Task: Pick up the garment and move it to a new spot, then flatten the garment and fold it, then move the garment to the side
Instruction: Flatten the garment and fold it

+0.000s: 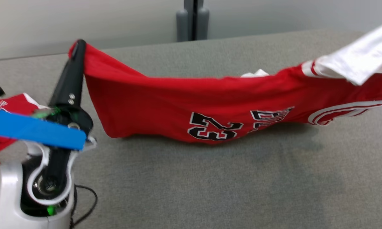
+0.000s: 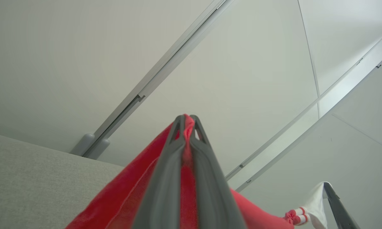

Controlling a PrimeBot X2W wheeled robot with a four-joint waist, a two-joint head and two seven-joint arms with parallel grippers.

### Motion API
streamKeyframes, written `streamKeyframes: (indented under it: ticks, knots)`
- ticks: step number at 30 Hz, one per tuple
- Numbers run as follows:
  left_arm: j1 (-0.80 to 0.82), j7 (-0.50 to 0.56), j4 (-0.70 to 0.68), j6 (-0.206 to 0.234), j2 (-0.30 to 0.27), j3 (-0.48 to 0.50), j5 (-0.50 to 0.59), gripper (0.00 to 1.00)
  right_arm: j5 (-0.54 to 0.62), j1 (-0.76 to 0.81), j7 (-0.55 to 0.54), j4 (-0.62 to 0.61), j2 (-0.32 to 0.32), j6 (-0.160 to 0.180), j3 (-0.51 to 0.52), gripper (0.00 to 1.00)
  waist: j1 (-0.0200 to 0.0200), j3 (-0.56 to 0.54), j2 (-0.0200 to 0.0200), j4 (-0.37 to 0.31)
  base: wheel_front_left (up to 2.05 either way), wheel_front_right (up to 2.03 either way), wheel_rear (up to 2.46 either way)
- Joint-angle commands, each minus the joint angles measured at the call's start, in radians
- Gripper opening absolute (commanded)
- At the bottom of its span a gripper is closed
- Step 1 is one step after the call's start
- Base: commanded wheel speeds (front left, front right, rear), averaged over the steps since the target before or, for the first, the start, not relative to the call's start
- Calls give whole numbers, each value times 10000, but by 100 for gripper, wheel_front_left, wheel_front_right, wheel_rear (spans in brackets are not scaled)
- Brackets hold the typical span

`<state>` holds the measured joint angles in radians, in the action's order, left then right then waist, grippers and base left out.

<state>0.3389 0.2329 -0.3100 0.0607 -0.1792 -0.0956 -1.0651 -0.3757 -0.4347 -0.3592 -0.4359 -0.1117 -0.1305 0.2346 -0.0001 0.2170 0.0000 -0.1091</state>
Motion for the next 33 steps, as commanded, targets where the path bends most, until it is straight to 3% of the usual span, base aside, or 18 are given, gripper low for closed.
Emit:
streamKeyframes:
  ticks: [1, 8, 11, 15, 21, 26, 33]
  knots:
    - [475, 93, 185, 50, -196, 72, 205, 0, -56, -529, -39, 517, -160, -5, -104, 0, 1, 427, 0, 110, 0, 0, 0]
    - [3365, -68, 2283, 281, -705, 256, 1088, 0, 101, -4077, 707, 4399, -352, -5, -1170, 0, 1, 2137, 0, -135, 0, 0, 0]
    - [4416, -285, 3142, 267, -941, 254, 1533, 0, 348, -5177, 1232, 5442, -490, -5, -1443, 0, 1, 2453, 0, -141, 0, 0, 0]
    - [6579, -1125, 4694, 71, -1198, 182, 2377, 0, 764, -7248, 2590, 7029, -658, -5, -1725, 0, 1, 2807, 0, -84, 0, 0, 0]
    - [9159, -2433, 6252, -546, -1195, -52, 3158, 0, 1071, -9562, 4191, 8119, -1291, -3, -2320, 0, 1, 2948, 0, -46, 0, 0, 0]
    - [9791, -3174, 6925, -1118, -1106, -66, 3152, 0, 988, -9941, 4921, 8461, -1689, -3, -2584, 0, 1, 3003, 0, -17, 0, 0, 0]
    - [8020, -3902, 7445, -1561, -1133, -430, 3239, 0, 154, -8021, 5081, 8867, -1890, -3, -3317, 0, 1, 3201, 0, -55, 0, 0, 0]
